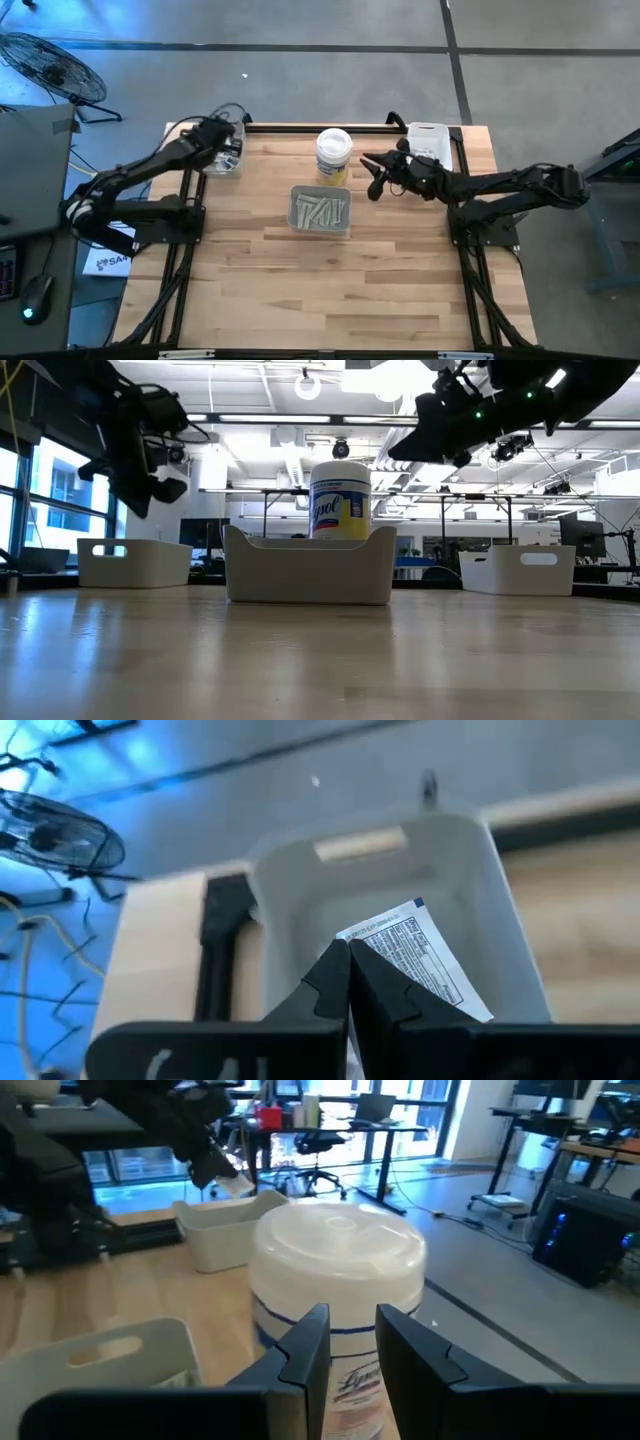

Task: Pick & Place First Aid Supplies
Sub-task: Put the alcohol pad into the top gray bin, then return to Home Position

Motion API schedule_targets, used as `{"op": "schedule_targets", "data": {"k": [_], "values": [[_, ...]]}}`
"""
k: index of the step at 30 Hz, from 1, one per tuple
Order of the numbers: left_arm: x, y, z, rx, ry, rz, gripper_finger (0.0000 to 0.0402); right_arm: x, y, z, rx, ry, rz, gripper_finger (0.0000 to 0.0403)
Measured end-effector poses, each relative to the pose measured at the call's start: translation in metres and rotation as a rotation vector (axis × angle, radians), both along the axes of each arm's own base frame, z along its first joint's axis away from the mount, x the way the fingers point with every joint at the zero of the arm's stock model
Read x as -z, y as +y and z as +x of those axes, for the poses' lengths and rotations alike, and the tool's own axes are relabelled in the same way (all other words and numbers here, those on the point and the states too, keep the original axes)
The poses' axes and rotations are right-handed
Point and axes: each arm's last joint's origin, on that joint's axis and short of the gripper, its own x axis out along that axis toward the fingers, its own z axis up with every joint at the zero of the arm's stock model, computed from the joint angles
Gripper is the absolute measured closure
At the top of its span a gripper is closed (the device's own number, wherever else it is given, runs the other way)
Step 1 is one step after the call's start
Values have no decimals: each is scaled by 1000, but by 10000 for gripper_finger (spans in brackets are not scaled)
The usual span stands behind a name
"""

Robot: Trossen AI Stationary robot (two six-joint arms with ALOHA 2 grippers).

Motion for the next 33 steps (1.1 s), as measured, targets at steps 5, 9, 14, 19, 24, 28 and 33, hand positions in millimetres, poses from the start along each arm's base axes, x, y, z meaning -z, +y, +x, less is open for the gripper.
{"op": "schedule_targets", "data": {"k": [5,9,14,19,24,28,33], "values": [[12,1,7,21,2,-73,401,1,-2,-1,4,13,3,325],[28,6,13,17,34,-146,401,3,-3,-1,5,36,8,325],[33,10,15,-1,28,-156,393,7,-3,-2,14,46,58,325],[33,11,14,1,20,-166,345,9,-2,-2,18,46,103,324],[28,9,13,45,25,-159,283,5,0,-4,11,24,100,325],[13,2,8,95,-35,-115,255,3,0,-5,4,11,102,325],[-3,-6,5,218,-122,-95,247,2,-1,-6,32,13,92,325]]}}
